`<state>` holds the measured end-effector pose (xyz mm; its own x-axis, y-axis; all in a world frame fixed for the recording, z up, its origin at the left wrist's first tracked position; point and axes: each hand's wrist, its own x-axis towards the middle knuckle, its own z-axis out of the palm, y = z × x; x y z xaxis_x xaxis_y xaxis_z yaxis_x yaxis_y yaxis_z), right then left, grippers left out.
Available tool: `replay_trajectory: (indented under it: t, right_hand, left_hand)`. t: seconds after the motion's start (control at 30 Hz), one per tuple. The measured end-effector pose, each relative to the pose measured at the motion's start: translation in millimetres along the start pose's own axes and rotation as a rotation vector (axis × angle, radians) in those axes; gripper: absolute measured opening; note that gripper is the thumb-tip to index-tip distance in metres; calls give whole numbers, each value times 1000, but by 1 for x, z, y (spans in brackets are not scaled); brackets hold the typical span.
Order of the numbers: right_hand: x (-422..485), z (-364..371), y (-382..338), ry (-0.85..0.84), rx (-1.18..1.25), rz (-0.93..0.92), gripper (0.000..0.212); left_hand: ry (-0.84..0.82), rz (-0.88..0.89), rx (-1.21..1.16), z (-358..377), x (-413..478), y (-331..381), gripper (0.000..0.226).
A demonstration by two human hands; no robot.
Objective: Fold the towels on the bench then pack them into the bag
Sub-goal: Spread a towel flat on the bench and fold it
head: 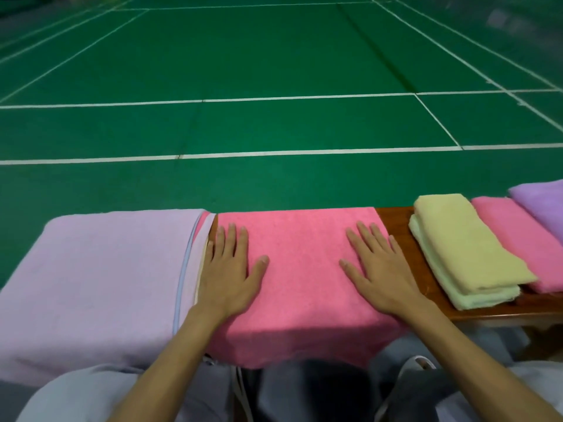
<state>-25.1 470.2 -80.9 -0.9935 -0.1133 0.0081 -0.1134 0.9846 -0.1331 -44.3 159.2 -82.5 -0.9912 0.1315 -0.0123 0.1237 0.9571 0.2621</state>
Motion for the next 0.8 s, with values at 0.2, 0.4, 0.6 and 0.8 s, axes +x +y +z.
replay_trajectory:
  t: [0.2, 0.4, 0.6, 0.8]
  right_hand:
    - [-3, -21, -8, 240, -65, 360, 80]
    - [-3, -36, -8, 91, 216, 350, 52]
    - [-3, -49, 3, 159, 724, 252, 42]
    - [-13, -71, 13, -146, 1243, 46, 43]
  left_hand:
    - [166, -292, 72, -29, -12, 17, 60]
    - [-19, -291, -262, -45, -10, 12, 22]
    - [-179, -295, -823, -76, -10, 2, 44]
    - [-385, -121, -965, -80, -15, -3, 42]
